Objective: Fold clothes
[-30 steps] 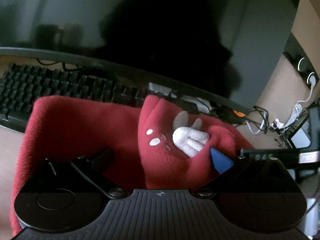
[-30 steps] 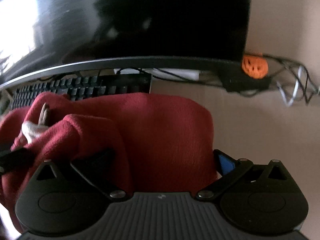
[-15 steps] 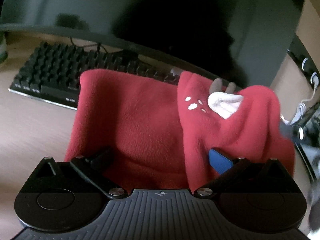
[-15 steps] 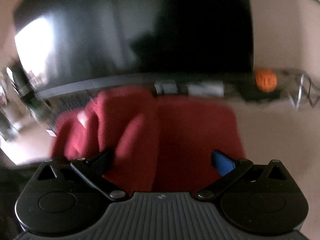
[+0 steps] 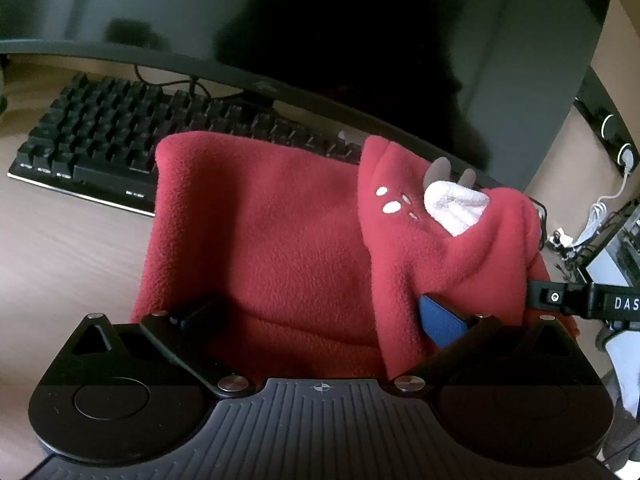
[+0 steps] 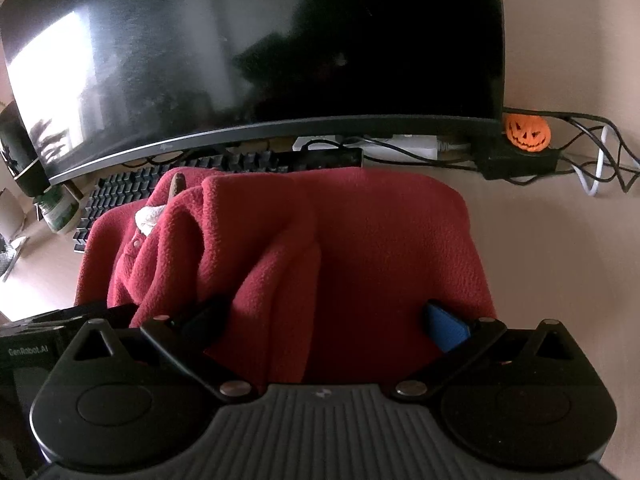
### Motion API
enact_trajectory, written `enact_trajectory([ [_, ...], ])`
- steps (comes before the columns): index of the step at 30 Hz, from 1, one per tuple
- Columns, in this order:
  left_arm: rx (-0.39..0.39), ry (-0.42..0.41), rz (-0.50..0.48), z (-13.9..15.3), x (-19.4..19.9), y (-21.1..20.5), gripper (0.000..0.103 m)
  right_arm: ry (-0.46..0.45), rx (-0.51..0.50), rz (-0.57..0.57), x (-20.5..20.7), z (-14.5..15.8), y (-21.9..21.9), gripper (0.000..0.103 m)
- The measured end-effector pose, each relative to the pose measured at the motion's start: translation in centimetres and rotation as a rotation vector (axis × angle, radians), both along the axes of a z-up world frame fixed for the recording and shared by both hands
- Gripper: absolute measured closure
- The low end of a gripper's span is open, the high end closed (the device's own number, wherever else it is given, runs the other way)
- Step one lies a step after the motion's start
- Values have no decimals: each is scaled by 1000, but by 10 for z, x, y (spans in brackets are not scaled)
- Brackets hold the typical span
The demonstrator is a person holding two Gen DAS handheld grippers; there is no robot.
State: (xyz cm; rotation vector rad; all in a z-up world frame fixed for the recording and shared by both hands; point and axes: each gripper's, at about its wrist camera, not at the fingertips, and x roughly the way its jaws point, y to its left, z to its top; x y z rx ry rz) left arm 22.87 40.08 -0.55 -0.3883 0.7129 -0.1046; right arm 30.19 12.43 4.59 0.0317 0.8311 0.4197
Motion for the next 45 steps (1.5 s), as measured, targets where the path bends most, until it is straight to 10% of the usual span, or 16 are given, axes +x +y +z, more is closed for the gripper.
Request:
enact_trajectory([
  [9, 140, -76, 87, 26, -47, -30, 0, -61, 34, -5, -32, 6, -25, 0],
  [19, 347, -103, 303, 90, -204, -119, 0, -234, 20, 53, -194, 29, -70, 0],
  [45, 335, -28, 285, 50, -300, -170, 0, -328, -94, 3, -309, 1, -95, 0],
])
